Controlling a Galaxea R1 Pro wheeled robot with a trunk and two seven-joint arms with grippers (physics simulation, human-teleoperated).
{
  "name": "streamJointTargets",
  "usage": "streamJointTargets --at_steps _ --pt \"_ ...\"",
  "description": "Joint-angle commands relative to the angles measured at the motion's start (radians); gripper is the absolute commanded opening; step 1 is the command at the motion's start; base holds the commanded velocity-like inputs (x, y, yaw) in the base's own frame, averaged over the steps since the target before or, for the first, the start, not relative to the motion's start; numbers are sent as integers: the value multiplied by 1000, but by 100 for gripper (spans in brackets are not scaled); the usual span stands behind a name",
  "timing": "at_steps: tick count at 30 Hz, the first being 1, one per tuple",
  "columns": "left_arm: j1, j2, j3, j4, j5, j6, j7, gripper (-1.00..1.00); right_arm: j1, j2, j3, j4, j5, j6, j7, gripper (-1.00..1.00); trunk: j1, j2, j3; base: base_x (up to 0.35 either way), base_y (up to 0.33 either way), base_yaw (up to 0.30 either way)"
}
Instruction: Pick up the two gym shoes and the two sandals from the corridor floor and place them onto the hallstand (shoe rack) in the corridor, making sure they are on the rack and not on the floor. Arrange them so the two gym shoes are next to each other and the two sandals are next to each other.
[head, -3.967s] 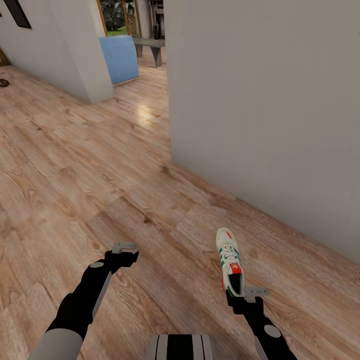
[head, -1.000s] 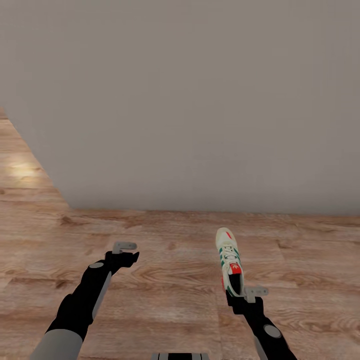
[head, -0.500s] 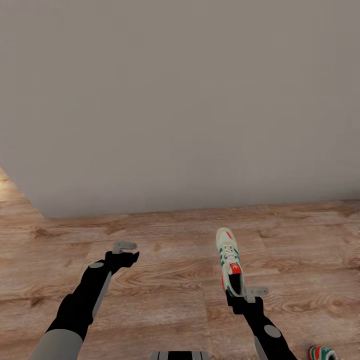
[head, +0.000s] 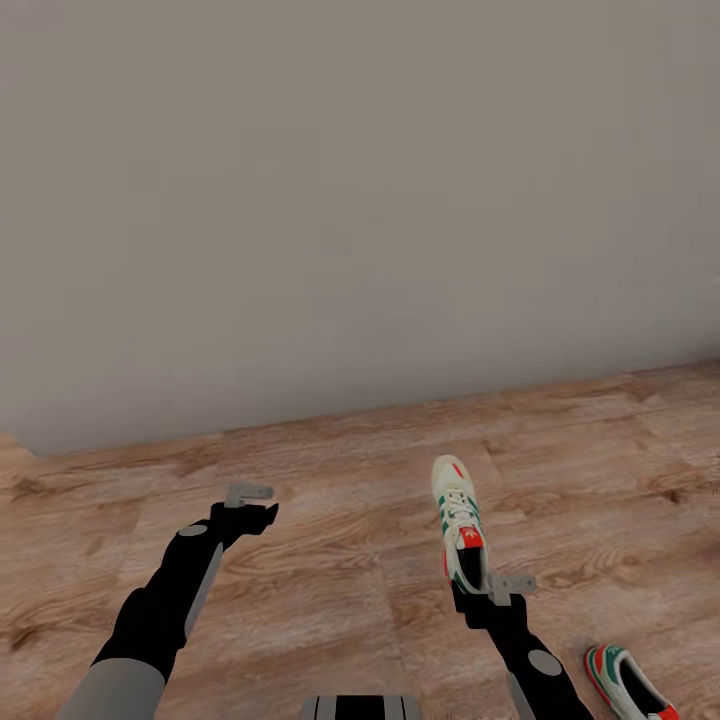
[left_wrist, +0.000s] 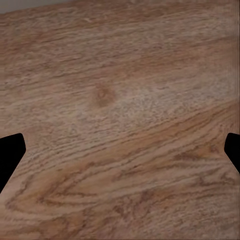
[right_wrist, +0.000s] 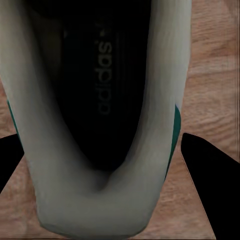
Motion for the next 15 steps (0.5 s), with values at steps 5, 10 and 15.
streamJointTargets --at_steps 5,10,15 --pt "0 -1 4 -2 -10 4 -9 100 0 0 0 -2 0 5 0 -100 2 -2 -14 0 0 -233" --pt "0 -1 4 -2 -10 4 -9 100 0 0 0 -2 0 5 0 -100 2 -2 -8 0 0 -232" --pt "0 -1 4 -2 -10 5 -9 100 0 0 0 -2 0 5 0 -100 2 -2 -2 0 0 -232"
